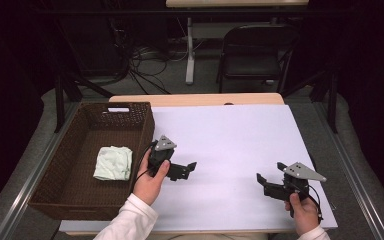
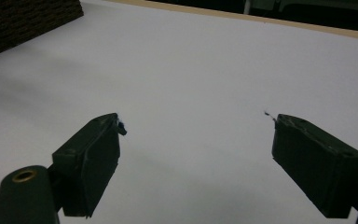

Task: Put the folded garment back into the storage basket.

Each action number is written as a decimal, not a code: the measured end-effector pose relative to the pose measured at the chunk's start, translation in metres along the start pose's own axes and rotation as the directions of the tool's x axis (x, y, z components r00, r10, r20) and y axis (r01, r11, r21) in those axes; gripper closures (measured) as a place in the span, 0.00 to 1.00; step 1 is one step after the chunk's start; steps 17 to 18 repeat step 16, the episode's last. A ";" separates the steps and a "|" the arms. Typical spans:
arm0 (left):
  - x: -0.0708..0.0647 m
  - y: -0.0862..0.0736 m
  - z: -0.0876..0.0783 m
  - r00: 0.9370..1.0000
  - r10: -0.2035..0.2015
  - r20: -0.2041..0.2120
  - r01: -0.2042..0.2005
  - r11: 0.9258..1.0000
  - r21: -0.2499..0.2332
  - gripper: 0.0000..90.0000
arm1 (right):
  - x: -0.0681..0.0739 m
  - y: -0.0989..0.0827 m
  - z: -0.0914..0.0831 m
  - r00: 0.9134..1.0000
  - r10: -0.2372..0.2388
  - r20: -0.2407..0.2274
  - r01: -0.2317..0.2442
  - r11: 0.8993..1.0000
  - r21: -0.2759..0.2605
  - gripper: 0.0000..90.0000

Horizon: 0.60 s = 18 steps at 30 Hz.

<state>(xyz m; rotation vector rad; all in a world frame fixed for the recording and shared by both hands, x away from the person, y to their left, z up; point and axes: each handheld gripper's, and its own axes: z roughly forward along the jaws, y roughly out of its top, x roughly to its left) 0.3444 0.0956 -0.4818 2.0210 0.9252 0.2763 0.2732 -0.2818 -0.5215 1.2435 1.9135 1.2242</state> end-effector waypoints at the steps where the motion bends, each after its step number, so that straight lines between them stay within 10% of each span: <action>1: 0.000 -0.001 0.001 1.000 -0.003 0.006 0.003 1.000 0.003 0.00 | 0.000 0.000 0.000 1.000 0.000 0.000 0.000 1.000 0.000 0.16; 18: -0.001 -0.016 0.014 0.999 -0.020 0.030 0.020 1.000 -0.015 0.00 | 0.000 -0.001 0.000 1.000 0.007 0.001 -0.007 1.000 0.008 0.16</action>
